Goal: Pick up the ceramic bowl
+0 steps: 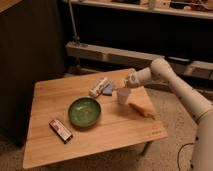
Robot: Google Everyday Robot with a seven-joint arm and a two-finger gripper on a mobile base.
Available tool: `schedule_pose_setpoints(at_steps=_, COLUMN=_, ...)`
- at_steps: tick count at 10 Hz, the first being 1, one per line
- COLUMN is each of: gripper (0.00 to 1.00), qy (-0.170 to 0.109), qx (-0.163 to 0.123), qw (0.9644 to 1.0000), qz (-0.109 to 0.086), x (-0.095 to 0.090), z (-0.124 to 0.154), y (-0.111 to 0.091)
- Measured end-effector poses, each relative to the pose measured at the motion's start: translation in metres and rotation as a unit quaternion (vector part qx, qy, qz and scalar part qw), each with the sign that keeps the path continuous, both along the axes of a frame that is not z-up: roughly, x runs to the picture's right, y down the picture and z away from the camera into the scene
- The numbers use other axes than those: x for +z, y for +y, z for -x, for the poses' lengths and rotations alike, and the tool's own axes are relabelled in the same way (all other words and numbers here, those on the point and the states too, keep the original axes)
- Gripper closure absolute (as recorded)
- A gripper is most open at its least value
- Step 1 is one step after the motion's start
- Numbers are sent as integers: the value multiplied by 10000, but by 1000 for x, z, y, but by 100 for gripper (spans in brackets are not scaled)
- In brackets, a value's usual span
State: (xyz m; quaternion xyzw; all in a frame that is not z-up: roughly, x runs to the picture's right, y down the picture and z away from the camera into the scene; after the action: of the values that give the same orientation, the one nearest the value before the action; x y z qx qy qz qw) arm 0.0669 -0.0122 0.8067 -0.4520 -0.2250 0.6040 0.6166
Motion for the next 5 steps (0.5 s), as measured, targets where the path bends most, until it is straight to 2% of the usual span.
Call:
schedule_pose_setpoints(at_steps=2, gripper=68, qy=35, qx=11, qw=10000, qz=10, x=-1, z=-1, y=0)
schedule_pose_setpoints(at_steps=3, gripper=68, qy=306, qx=-118, qw=9994, qz=-50, x=-9, z=6, y=-3)
schedule_pose_setpoints(at_steps=5, gripper=68, qy=901, qx=-549, qw=9943, qz=-153, x=-28, z=39, y=-8)
